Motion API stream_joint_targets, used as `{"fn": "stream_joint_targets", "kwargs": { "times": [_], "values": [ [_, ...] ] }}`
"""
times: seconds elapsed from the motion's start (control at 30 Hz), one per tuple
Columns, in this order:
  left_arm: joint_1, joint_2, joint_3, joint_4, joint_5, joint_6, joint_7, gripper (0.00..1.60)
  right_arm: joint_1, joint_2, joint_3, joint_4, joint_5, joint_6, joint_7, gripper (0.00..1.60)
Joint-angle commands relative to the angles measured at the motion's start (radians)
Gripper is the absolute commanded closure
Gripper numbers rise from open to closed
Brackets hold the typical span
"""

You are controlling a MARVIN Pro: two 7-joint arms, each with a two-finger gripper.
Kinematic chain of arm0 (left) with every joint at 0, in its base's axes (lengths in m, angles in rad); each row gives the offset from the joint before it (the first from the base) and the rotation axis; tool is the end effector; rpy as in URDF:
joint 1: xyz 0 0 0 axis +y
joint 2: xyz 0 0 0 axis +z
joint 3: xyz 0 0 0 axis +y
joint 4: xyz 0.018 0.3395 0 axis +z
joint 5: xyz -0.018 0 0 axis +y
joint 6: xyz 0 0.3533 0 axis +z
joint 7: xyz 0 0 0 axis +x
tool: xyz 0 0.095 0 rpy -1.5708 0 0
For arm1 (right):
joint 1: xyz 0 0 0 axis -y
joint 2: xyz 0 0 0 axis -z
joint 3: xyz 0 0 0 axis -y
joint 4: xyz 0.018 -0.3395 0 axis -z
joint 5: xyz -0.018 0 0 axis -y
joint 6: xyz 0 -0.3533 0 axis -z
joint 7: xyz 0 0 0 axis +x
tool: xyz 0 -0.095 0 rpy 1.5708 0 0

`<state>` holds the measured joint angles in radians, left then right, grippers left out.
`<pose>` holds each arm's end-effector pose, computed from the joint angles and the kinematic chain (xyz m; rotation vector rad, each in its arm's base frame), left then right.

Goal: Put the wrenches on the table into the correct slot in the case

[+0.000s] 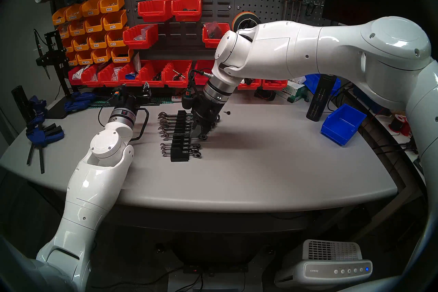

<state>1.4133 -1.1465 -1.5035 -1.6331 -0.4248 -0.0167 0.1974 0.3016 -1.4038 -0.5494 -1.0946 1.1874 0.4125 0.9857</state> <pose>0.5084 0.1258 -0.2349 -1.9418 -0.1370 -2.3815 0.5766 0.2282 -0.0813 -1.8352 -2.0721 -0.4354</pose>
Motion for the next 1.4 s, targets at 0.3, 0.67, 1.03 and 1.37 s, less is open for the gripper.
{"fn": "stream_joint_targets", "kwargs": {
  "times": [0.3, 0.67, 1.03, 1.37],
  "values": [
    [-0.027, 0.001, -0.009, -0.030, 0.000, -0.012, 0.000, 0.00, 0.043, 0.009, 0.025, -0.003, 0.003, -0.001, -0.007, 1.09],
    [-0.027, 0.001, -0.009, -0.029, 0.000, -0.012, 0.000, 0.00, 0.058, 0.022, 0.028, -0.025, 0.007, 0.004, -0.023, 1.04],
    [-0.027, 0.001, -0.008, -0.029, 0.000, -0.011, 0.000, 0.00, 0.110, 0.098, 0.035, -0.132, 0.024, 0.037, -0.067, 1.22],
    [-0.027, 0.001, -0.008, -0.028, 0.000, -0.011, 0.000, 0.00, 0.156, 0.197, 0.048, -0.244, 0.049, 0.067, -0.139, 1.28]
  ]
}}
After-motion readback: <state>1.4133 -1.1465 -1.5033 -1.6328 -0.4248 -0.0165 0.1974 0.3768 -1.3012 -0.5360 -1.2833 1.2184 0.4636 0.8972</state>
